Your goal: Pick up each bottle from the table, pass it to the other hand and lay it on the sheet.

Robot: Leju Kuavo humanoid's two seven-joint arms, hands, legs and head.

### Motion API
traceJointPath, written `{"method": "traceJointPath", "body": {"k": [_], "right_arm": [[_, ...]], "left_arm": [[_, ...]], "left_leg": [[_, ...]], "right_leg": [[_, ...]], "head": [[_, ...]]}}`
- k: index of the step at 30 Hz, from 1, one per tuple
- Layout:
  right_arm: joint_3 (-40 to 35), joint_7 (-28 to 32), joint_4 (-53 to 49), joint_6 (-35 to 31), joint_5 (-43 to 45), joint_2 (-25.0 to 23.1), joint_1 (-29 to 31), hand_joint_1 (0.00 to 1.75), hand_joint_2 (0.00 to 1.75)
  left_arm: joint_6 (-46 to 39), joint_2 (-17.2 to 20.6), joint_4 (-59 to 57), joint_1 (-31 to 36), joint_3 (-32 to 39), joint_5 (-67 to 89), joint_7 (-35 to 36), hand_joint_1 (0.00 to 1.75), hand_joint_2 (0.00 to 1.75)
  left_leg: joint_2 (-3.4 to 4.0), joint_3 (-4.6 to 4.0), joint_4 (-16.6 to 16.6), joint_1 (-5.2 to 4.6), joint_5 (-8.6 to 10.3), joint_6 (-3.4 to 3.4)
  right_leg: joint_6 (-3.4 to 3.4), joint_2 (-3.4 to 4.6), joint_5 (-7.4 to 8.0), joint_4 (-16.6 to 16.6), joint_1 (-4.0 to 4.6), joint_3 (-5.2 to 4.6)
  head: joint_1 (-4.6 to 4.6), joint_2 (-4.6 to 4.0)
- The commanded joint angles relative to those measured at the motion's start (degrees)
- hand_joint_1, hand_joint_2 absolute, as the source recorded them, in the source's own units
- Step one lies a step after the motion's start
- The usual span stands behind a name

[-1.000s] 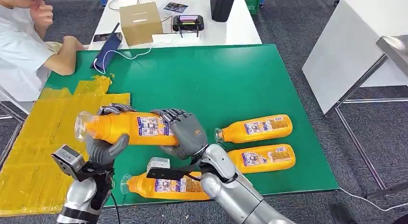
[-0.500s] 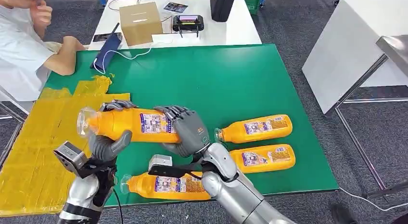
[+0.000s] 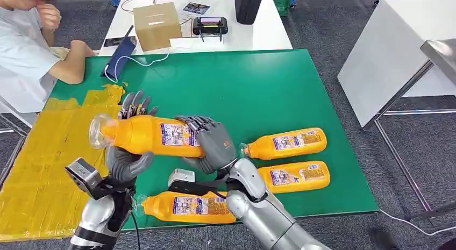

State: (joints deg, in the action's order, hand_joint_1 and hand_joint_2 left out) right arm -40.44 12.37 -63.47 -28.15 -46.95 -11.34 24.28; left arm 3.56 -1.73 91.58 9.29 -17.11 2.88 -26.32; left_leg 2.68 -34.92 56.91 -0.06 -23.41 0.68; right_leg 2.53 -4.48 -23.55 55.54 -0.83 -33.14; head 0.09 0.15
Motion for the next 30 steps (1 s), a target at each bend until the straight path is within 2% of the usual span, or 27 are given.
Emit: {"method": "traceJointPath", "body": {"k": [1,8,9,10,11,12,13,23,30], "right_arm": [[-0.01,-0.12,2.37,0.01,-0.31,0.42,2.2,1.75,1.75],[-0.45,-0.3,3.28,0.37,-0.53,0.24,2.38,1.75,1.75],[-0.59,-0.41,3.58,0.2,-0.76,0.17,2.43,1.75,1.75],[-0.59,-0.41,3.58,0.2,-0.76,0.17,2.43,1.75,1.75],[-0.7,-0.45,3.83,0.2,-0.87,0.0,2.43,1.75,1.75],[-0.77,-0.53,3.88,0.13,-0.93,-0.03,2.46,1.75,1.75],[-0.86,-0.55,3.76,0.27,-0.93,-0.02,2.5,1.75,1.75],[-1.13,-1.17,2.73,0.39,-1.24,0.42,1.82,1.75,1.75],[-1.2,-1.16,2.63,0.42,-1.38,0.42,1.68,1.75,1.75]], "left_arm": [[0.13,-0.95,-4.45,1.98,-5.55,1.0,0.7,0.0,1.75],[0.23,-0.77,-4.55,2.17,-5.3,0.24,0.87,0.0,1.75],[0.21,-0.83,-4.57,2.21,-5.26,0.09,0.88,0.14,1.75],[0.21,-0.83,-4.57,2.21,-5.26,0.09,0.88,0.56,1.75],[-0.3,-0.9,-4.61,2.32,-5.29,0.51,0.89,0.82,1.75],[-1.44,-1.08,-4.63,2.43,-5.61,1.97,0.79,1.4,1.75],[-2.09,-1.24,-4.62,2.47,-5.83,2.72,0.79,1.75,1.75],[-9.36,-2.05,-4.15,2.14,-7.11,10.24,0.63,1.75,1.75],[-9.75,-2.01,-4.12,2.18,-7.19,10.36,0.71,1.75,1.75]], "left_leg": [[-0.31,0.22,0.0,0.06,-0.09,-0.05],[-0.17,0.13,-0.02,0.03,-0.04,-0.03],[-0.21,0.19,-0.01,0.06,-0.07,-0.05],[-0.17,0.15,-0.01,0.04,-0.05,-0.04],[-0.14,0.1,-0.02,0.02,-0.02,-0.02],[-0.23,0.19,-0.02,0.06,-0.06,-0.04],[-0.22,0.15,0.01,0.06,-0.06,-0.04],[-0.23,0.18,-0.01,0.05,-0.07,-0.05],[-0.28,0.26,0.0,0.09,-0.11,-0.06]], "right_leg": [[-0.09,0.23,-0.12,-0.02,-0.01,0.28],[-0.05,0.17,-0.05,-0.02,-0.01,0.16],[-0.08,0.26,-0.08,-0.02,0.0,0.22],[-0.06,0.21,-0.06,-0.03,-0.01,0.19],[-0.04,0.14,-0.04,-0.02,-0.01,0.12],[-0.08,0.24,-0.08,-0.03,0.0,0.23],[-0.07,0.2,-0.07,-0.03,0.01,0.2],[-0.08,0.24,-0.08,-0.03,-0.01,0.23],[-0.1,0.29,-0.12,-0.03,0.02,0.32]], "head": [[0.0,0.0],[0.0,0.0],[0.0,0.0],[0.0,0.0],[0.0,0.0],[0.0,0.0],[0.0,0.0],[0.0,0.0],[0.0,0.0]]}}
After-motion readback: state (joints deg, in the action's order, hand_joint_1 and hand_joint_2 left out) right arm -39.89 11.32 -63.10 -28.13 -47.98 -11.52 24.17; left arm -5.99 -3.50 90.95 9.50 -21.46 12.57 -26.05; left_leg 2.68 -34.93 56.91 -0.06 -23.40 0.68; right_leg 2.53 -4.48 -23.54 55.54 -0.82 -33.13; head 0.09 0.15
